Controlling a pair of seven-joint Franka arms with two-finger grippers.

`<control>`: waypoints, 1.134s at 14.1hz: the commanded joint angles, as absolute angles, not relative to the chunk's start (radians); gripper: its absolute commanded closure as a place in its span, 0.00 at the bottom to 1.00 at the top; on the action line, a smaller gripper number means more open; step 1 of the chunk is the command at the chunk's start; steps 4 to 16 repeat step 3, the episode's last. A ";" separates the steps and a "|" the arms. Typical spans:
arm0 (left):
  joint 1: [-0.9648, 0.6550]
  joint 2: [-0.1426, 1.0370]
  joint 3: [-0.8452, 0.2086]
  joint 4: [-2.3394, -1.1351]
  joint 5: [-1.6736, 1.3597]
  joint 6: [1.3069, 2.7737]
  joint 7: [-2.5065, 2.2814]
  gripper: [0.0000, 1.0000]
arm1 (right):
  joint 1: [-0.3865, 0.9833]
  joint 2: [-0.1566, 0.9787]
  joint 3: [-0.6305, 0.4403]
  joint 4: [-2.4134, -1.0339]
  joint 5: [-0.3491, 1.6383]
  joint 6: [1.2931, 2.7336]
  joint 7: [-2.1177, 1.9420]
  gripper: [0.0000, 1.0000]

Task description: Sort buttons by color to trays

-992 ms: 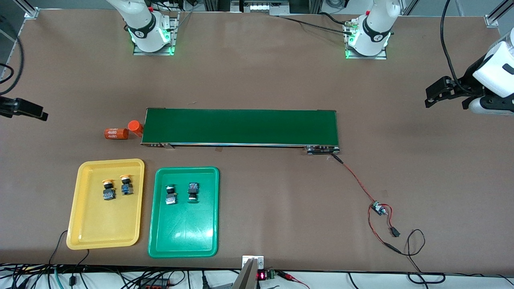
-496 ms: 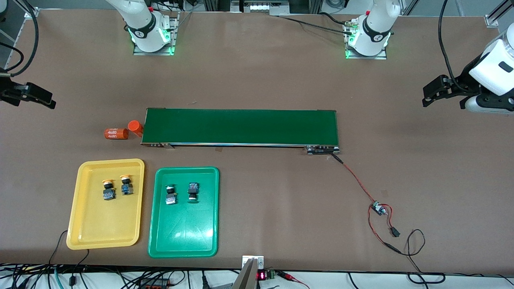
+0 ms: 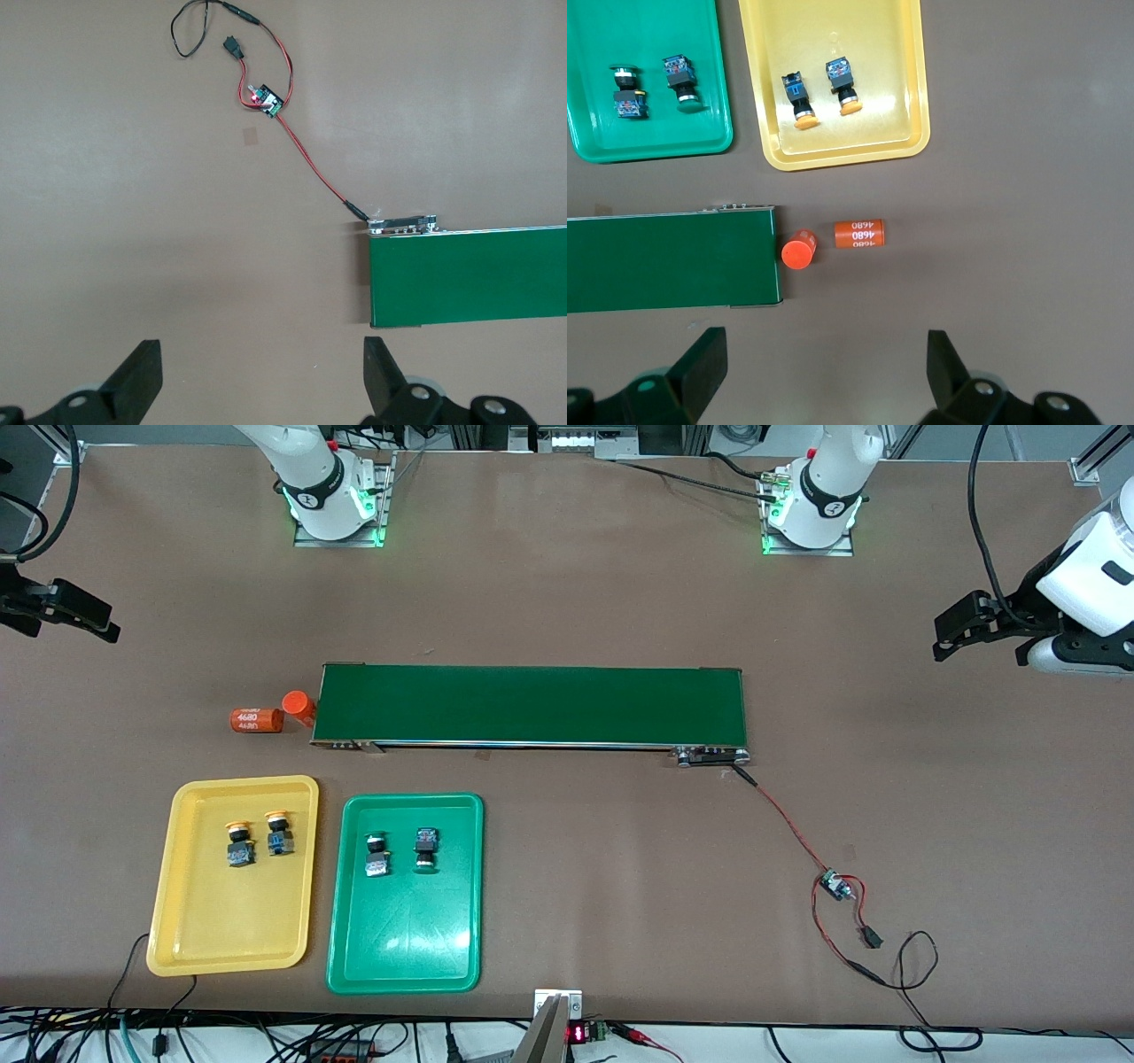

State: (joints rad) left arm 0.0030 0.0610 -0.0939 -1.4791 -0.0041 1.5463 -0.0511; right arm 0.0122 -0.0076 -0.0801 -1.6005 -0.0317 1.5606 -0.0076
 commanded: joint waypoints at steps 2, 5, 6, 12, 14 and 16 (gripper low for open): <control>0.000 0.064 -0.092 -1.457 0.017 1.542 -0.029 0.00 | 0.008 -0.031 -0.075 -1.623 -0.038 1.557 -0.018 0.00; 0.000 0.066 -0.092 -1.457 0.017 1.540 -0.029 0.00 | 0.008 -0.029 -0.075 -1.623 -0.038 1.559 -0.020 0.00; 0.000 0.066 -0.092 -1.457 0.017 1.540 -0.029 0.00 | 0.008 -0.029 -0.075 -1.623 -0.038 1.559 -0.020 0.00; 0.000 0.066 -0.092 -1.457 0.017 1.540 -0.029 0.00 | 0.008 -0.029 -0.075 -1.623 -0.038 1.559 -0.020 0.00; 0.000 0.066 -0.092 -1.457 0.017 1.540 -0.029 0.00 | 0.008 -0.029 -0.075 -1.623 -0.038 1.559 -0.020 0.00; 0.000 0.066 -0.092 -1.457 0.017 1.540 -0.029 0.00 | 0.008 -0.029 -0.075 -1.623 -0.038 1.559 -0.020 0.00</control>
